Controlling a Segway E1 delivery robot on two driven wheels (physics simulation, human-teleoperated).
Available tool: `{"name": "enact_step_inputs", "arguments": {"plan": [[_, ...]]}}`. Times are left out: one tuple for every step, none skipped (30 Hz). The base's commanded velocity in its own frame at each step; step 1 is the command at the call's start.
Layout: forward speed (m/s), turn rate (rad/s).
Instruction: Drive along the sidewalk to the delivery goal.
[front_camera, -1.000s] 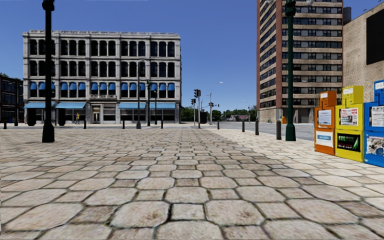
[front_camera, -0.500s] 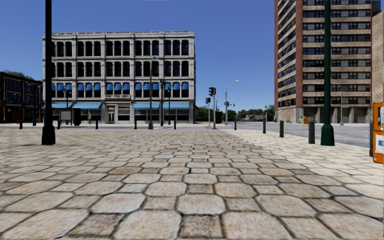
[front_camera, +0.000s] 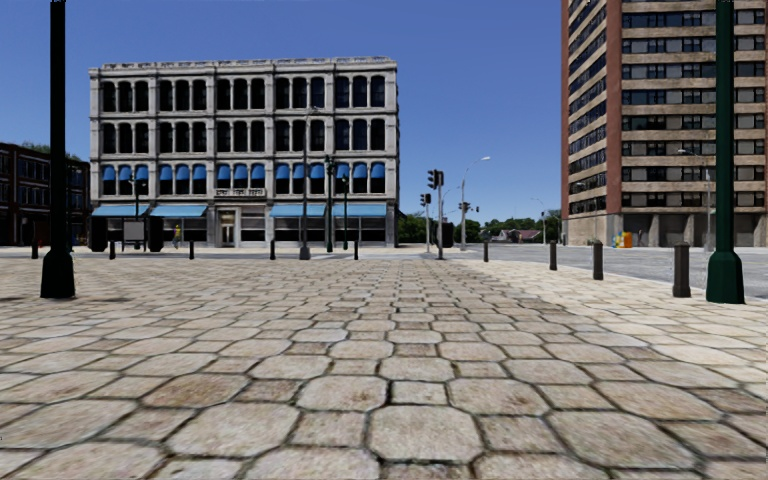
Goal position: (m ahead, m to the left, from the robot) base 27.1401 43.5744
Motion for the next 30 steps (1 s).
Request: {"name": "enact_step_inputs", "arguments": {"plan": [[2.0, 0.0], [2.0, 0.0], [2.0, 0.0], [2.0, 0.0], [2.0, 0.0], [2.0, 0.0], [2.0, 0.0], [2.0, 0.0], [2.0, 0.0], [2.0, 0.0], [2.0, 0.0], [2.0, 0.0], [2.0, 0.0], [2.0, 0.0], [2.0, 0.0], [2.0, 0.0], [2.0, 0.0], [2.0, 0.0], [2.0, 0.0], [2.0, 0.0], [2.0, 0.0], [2.0, 0.0], [2.0, 0.0], [2.0, 0.0], [2.0, 0.0], [2.0, 0.0], [2.0, 0.0], [2.0, 0.0], [2.0, 0.0], [2.0, 0.0]]}}
